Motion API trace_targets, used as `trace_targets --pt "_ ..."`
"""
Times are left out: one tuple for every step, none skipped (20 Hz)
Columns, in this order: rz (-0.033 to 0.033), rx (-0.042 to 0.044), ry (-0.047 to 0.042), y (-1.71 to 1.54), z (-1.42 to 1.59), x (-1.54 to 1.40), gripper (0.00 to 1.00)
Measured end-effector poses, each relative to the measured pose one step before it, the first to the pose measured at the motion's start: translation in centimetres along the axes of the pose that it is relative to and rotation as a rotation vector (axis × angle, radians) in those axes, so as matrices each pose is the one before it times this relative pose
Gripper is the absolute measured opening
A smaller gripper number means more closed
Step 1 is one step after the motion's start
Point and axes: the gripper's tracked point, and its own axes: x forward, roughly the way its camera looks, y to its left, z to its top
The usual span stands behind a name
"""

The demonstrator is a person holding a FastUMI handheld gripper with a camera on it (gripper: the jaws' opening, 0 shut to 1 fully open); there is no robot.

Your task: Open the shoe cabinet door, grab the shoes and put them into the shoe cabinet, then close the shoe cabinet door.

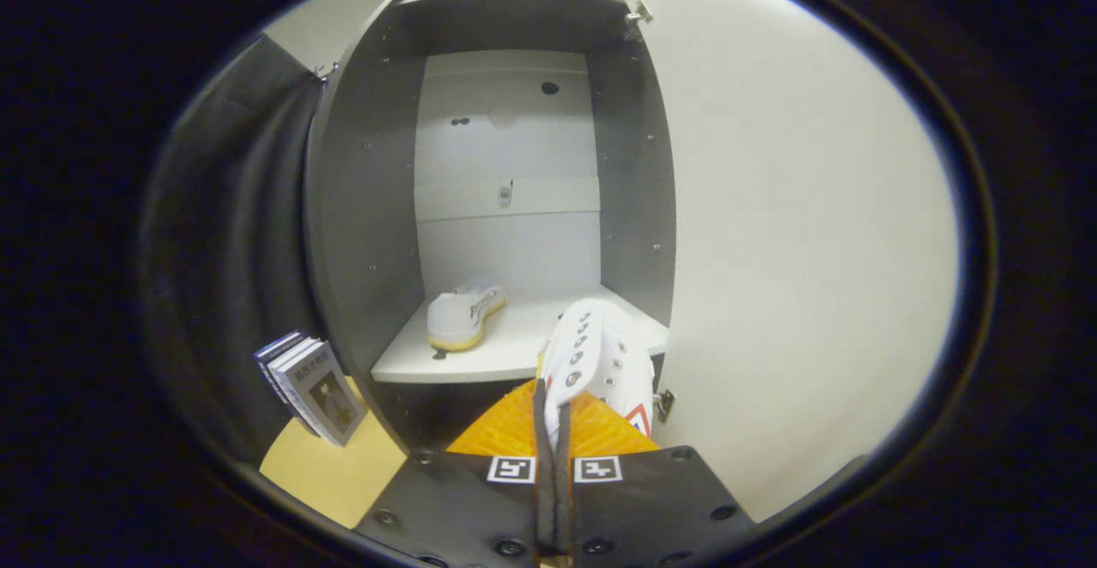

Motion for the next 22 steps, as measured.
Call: trace_targets --pt "0.00557 -0.00191 -0.00979 0.162 0.675 1.162 0.02" --pt "0.00559 -0.00462 -0.00754 -0.024 0.635 0.952 0.02" --pt "0.00639 -0.00584 -0.00638 0.077 0.845 1.184 0.02" --pt "0.00667 -0.00713 -0.00732 0.113 0.765 1.213 0.02" --pt "0.00646 -0.00616 -0.00635 0.172 0.527 1.515 0.02" --pt "0.00538 -0.00293 -0.00743 0.076 0.599 1.303 0.02" --pt "0.00378 0.00007 -0.00563 0.064 0.450 1.328 0.02" --pt "0.00345 0.00072 -0.00544 0.007 0.513 1.475 0.02" --pt "0.00273 -0.00080 -0.00280 -0.006 0.418 1.151 0.02" --pt "0.00233 -0.00305 -0.00495 -0.034 0.377 1.279 0.02" --pt "0.00190 -0.00257 -0.00028 0.118 0.086 1.261 0.02" --pt "0.00147 -0.00044 -0.00002 0.104 0.166 1.241 0.02" --pt "0.00270 0.00054 0.00332 0.047 0.088 1.218 0.02" --pt "0.00314 -0.00017 0.00466 0.059 0.007 1.233 0.02" --pt "0.00393 -0.00105 0.00490 0.115 -0.002 1.209 0.02" --pt "0.00377 -0.00230 0.00430 0.086 -0.084 1.075 0.02" --pt "0.00273 -0.00504 0.00815 0.212 -0.176 0.969 0.02" --pt "0.00209 -0.00463 0.00858 0.142 -0.117 0.892 0.02" --pt "0.00253 -0.00416 0.00929 0.120 -0.235 0.832 0.02" --pt "0.00340 -0.00283 0.00783 0.112 -0.178 0.806 0.02" --pt "0.00207 -0.00241 0.00663 0.072 -0.203 0.657 0.02" --pt "0.00216 -0.00154 0.00798 0.088 -0.201 0.622 0.02"
